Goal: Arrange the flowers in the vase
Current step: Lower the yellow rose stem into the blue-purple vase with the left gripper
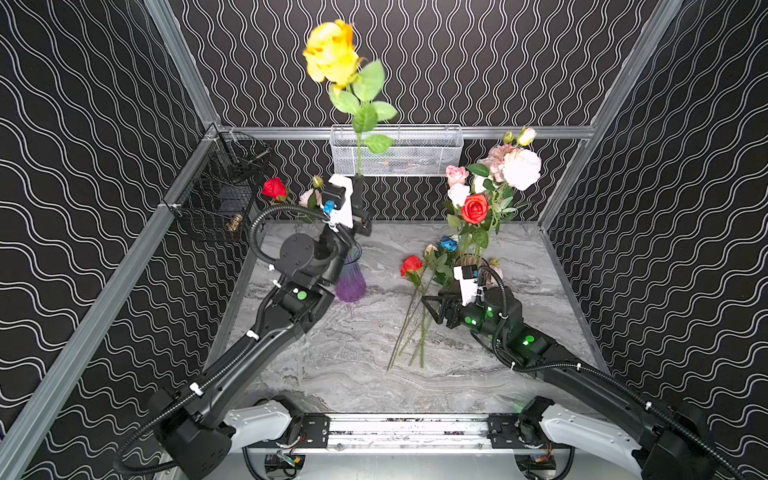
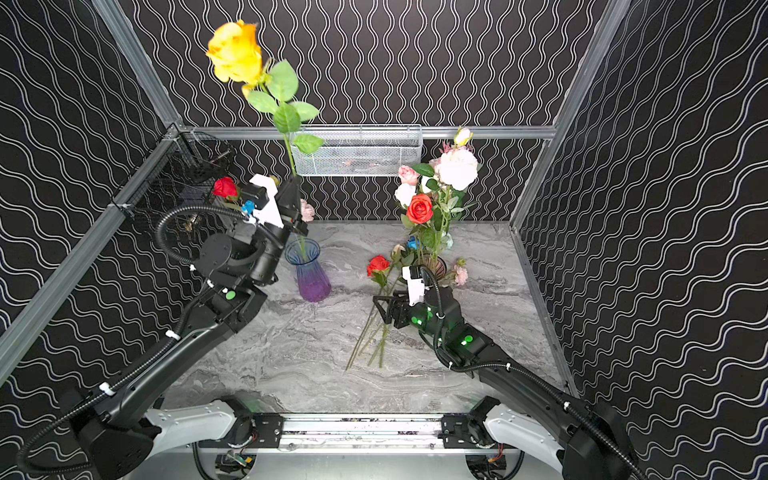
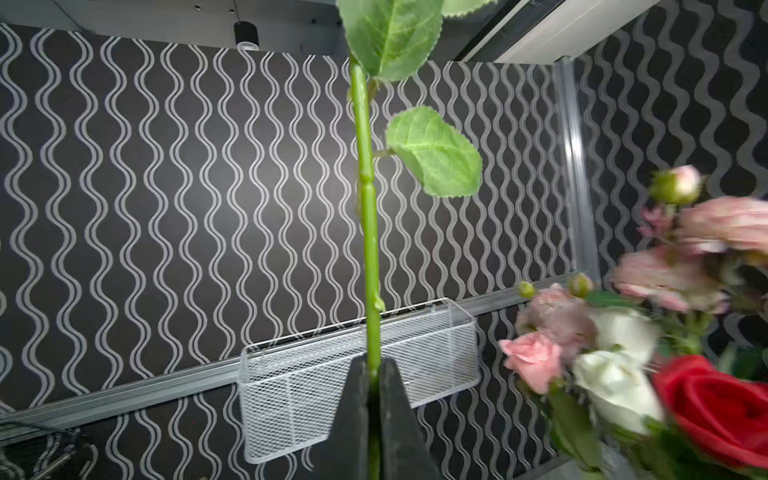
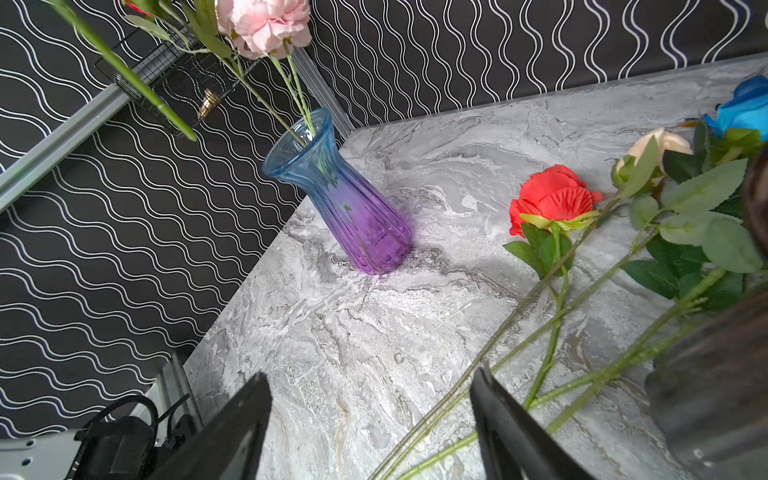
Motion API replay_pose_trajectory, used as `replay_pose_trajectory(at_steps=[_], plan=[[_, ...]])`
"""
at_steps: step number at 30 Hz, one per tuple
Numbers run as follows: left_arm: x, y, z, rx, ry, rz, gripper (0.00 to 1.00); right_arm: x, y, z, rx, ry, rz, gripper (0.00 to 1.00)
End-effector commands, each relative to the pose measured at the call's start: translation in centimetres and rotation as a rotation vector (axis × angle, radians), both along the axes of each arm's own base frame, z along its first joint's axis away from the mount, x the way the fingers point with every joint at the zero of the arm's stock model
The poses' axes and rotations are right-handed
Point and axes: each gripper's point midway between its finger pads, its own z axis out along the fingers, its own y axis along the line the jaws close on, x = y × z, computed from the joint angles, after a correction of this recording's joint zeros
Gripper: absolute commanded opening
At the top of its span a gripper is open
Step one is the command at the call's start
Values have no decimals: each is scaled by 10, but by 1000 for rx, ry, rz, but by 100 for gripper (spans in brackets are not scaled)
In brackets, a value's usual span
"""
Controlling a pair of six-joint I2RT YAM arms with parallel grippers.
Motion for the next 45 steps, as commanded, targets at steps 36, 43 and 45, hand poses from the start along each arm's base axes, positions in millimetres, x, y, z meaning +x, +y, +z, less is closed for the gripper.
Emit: replay_pose_trajectory(at_steps=[36,43,45], plan=[[74,56,-197,-120,436,82,51,3,1,-3,5,-7,-8,77],[45,38,-190,-53,553,74,71,2,2,-2,12,-7,1,77],[32,30,-186,-21,568,65,73,2,2,-3,9,-5,-2,77]])
